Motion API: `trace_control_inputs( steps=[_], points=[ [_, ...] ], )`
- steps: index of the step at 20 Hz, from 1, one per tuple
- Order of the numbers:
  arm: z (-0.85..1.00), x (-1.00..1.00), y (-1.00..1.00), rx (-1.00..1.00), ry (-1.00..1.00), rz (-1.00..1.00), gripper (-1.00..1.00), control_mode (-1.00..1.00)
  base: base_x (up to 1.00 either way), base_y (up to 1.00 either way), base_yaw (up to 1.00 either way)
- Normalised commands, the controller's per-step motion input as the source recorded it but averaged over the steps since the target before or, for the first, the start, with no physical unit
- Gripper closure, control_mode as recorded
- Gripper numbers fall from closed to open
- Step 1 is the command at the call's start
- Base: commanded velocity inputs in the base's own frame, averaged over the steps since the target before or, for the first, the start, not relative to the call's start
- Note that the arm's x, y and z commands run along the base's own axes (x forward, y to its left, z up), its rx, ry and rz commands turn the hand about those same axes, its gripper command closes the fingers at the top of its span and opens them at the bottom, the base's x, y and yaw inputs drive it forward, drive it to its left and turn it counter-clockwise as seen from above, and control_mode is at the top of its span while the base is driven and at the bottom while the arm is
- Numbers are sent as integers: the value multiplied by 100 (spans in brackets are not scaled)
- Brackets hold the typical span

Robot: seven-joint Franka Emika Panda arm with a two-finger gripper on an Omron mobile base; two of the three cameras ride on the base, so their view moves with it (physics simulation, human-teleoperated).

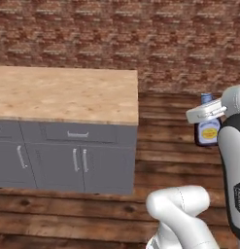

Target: The dining table condiment station is running low on condiment bottle. Refill the condiment station by opening the cabinet and taking the condiment bottle from the cabinet and placing it on the dining table.

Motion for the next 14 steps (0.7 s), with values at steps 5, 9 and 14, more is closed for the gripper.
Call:
trace_control_inputs(
  steps=[5, 9, 14],
  points=[
    [0, 0, 0, 0, 0, 0, 100, 100, 58, -100, 33],
    [0, 0, 0, 0, 0, 0, 100, 100, 70, -100, 41],
    [0, 0, 0, 0, 0, 0, 100, 100, 69, -100, 44]
  ],
)
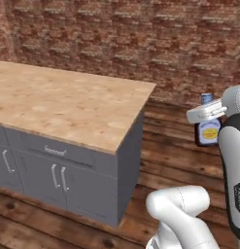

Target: The dining table condiment station is running low on condiment bottle. Refill the condiment station by opening the cabinet and taking the condiment bottle from the cabinet and placing it on the dining table.

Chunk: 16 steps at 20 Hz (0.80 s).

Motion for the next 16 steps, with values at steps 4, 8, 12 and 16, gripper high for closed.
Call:
trace_control_inputs(
  steps=[4, 8, 12, 16],
  points=[
    [0, 0, 0, 0, 0, 0, 100, 100, 69, -100, 45],
    [0, 0, 0, 0, 0, 0, 100, 100, 67, -100, 45],
    [0, 0, 0, 0, 0, 0, 100, 100, 68, -100, 44],
    [0, 0, 0, 0, 0, 0, 100, 100, 64, -100, 41]
  ],
)
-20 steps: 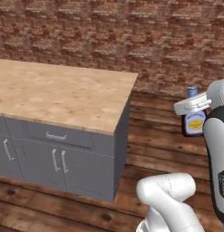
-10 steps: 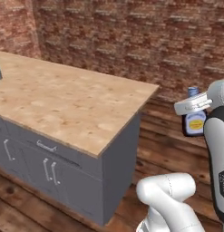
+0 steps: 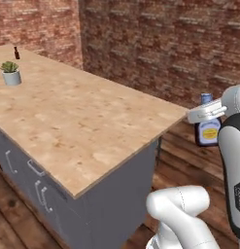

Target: The dining table condiment station is running low on condiment bottle. Refill the condiment station by opening the cabinet and taking the condiment bottle from the cabinet and placing it on the dining table.

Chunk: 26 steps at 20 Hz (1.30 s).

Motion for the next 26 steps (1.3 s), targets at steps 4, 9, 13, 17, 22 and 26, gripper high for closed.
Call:
trace_control_inputs(
  steps=[4, 9, 13, 17, 22, 26],
  points=[
    [0, 0, 0, 0, 0, 0, 100, 100, 47, -100, 32],
    [0, 0, 0, 0, 0, 0, 100, 100, 31, -100, 21],
    [0, 0, 0, 0, 0, 0, 100, 100, 25, -100, 18],
    [0, 0, 0, 0, 0, 0, 100, 100, 31, -100, 18],
    [0, 0, 0, 0, 0, 0, 100, 100, 35, -100, 20],
    [0, 0, 0, 0, 0, 0, 100, 100, 43, -100, 24]
  ],
)
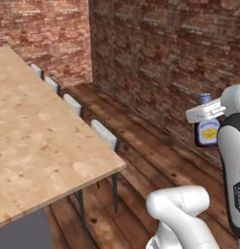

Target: The dining table condiment station is running low on condiment bottle. Refill the condiment station by opening the cabinet and taking the condiment bottle from the cabinet and placing it on the dining table.

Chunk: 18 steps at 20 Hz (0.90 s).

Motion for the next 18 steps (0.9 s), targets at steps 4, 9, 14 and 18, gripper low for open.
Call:
trace_control_inputs(
  steps=[4, 9, 14, 18],
  points=[
    [0, 0, 0, 0, 0, 0, 100, 100, 66, -100, 32],
    [0, 0, 0, 0, 0, 0, 100, 100, 87, -94, 44],
    [0, 0, 0, 0, 0, 0, 100, 100, 100, -84, 47],
    [0, 0, 0, 0, 0, 0, 100, 100, 100, -83, 47]
  ],
)
